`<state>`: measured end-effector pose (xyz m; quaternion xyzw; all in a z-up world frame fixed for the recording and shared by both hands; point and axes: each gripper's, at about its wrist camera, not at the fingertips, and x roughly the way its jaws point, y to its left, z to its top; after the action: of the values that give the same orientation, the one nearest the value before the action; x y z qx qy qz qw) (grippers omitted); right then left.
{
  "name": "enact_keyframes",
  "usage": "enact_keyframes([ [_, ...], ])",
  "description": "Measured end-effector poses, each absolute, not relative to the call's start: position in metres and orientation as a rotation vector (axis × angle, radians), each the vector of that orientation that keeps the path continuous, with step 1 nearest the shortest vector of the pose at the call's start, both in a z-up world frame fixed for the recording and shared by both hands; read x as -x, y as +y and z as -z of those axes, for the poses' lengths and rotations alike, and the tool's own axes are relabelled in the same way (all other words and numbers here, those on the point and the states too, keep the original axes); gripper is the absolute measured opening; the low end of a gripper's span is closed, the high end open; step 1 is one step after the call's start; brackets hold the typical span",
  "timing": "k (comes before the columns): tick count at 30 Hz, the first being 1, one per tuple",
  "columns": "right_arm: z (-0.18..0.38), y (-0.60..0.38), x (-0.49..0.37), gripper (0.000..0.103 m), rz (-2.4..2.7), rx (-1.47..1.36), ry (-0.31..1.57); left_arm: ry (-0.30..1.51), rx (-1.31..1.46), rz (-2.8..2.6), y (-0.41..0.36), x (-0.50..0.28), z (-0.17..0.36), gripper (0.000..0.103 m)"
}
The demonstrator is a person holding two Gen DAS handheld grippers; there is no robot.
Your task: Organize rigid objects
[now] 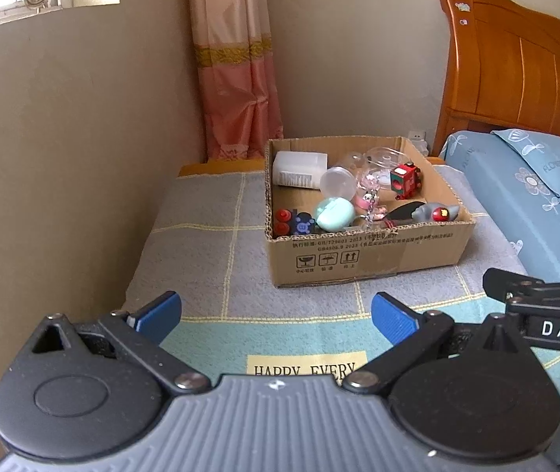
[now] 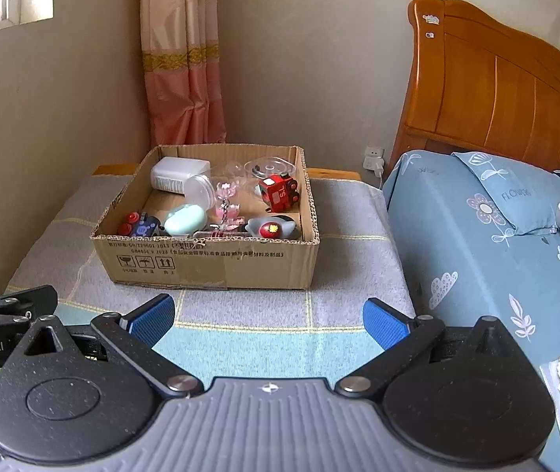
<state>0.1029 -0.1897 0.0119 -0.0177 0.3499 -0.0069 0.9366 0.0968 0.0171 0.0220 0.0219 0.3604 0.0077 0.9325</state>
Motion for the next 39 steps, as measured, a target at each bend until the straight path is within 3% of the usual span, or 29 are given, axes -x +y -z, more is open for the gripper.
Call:
enact_keyframes([
  [39,-0.0147,-0.1898,-0.0999,0.103,0.011,0.032,0.699,0.718,-0.055,-0.021,0.0124,-0.0962,-0.028,0.102],
])
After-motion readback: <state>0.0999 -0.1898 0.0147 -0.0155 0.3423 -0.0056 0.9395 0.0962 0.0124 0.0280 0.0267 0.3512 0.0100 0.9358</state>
